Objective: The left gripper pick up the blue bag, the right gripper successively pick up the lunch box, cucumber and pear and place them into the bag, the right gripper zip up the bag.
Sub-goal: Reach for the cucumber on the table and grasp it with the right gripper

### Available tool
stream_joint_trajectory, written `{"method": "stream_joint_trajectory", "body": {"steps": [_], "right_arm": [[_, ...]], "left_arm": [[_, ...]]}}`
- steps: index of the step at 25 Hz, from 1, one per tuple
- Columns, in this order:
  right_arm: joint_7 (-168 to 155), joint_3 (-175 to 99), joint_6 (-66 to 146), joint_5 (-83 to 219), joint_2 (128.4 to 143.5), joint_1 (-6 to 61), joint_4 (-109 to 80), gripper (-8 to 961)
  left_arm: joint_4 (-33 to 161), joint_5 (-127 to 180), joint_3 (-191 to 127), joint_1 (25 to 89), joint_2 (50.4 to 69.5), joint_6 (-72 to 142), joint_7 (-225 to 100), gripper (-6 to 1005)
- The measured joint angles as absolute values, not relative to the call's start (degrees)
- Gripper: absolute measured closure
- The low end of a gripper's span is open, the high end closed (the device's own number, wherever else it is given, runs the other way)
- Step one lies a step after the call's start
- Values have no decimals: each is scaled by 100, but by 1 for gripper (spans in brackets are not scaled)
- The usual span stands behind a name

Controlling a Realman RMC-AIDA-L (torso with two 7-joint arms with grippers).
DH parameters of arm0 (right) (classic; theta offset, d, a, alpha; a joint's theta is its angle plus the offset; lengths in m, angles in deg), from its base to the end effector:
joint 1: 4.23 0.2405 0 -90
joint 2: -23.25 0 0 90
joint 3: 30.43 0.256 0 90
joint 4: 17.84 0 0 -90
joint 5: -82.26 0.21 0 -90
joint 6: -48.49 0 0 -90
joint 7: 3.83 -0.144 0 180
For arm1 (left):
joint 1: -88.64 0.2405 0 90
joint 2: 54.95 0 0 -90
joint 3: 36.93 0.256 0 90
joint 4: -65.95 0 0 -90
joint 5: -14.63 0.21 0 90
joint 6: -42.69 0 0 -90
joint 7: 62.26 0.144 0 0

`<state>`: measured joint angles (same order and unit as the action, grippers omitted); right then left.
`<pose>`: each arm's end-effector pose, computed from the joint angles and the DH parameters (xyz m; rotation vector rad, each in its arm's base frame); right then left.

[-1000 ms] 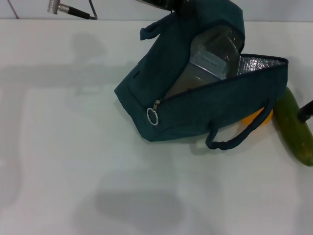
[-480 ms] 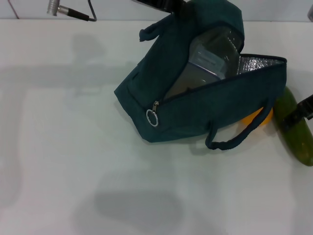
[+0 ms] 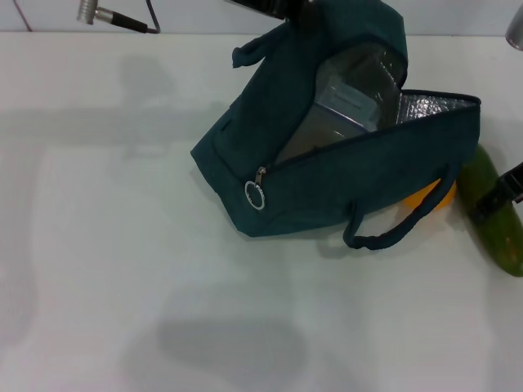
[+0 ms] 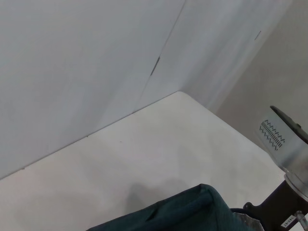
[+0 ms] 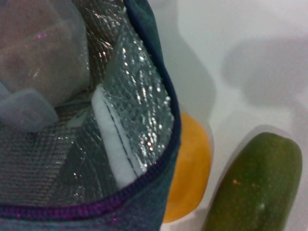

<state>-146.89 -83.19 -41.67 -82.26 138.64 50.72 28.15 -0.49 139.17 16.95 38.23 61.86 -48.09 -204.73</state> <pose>0.2063 0.4098 0.0276 -2.4480 1.2621 -0.6209 -0.0824 0.4097 0.0514 -2.7513 -1.0035 -0.3656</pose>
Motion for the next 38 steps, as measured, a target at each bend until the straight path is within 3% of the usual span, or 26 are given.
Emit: {"method": "stream_joint_trajectory", "body": {"steps": [12, 17, 20, 27, 31, 35, 38], "right_arm": [[-14691, -8473, -4165, -8249, 13862, 4977, 2800, 196], [-14678, -8537, -4273, -8251, 13843, 4924, 2845, 387], [-14678, -8526, -4333, -8269, 13820, 4824, 2976, 393], [-14650, -8344, -4486, -8135, 13664, 4082, 3990, 410], [-14422, -7934, -4536, -7242, 13417, 3437, 4594, 420], [-13644, -7315, -4422, -5367, 13183, 2695, 4901, 558], [-12975, -6850, -4465, -4363, 13144, 2479, 4767, 667]], "left_arm": [[-50, 13915, 1693, 3822, 6199, -4809, -20473, 951], [-50, 13915, 1685, 3826, 6202, -4836, -20479, 951], [-60, 13915, 1672, 3836, 6204, -4875, -20484, 951], [-86, 13916, 1668, 3871, 6193, -4889, -20503, 951], [-88, 13917, 1668, 3891, 6185, -4890, -20507, 952], [-85, 13916, 1669, 3898, 6195, -4915, -20506, 952], [-72, 13884, 1669, 3898, 6189, -4940, -20508, 952]]}}
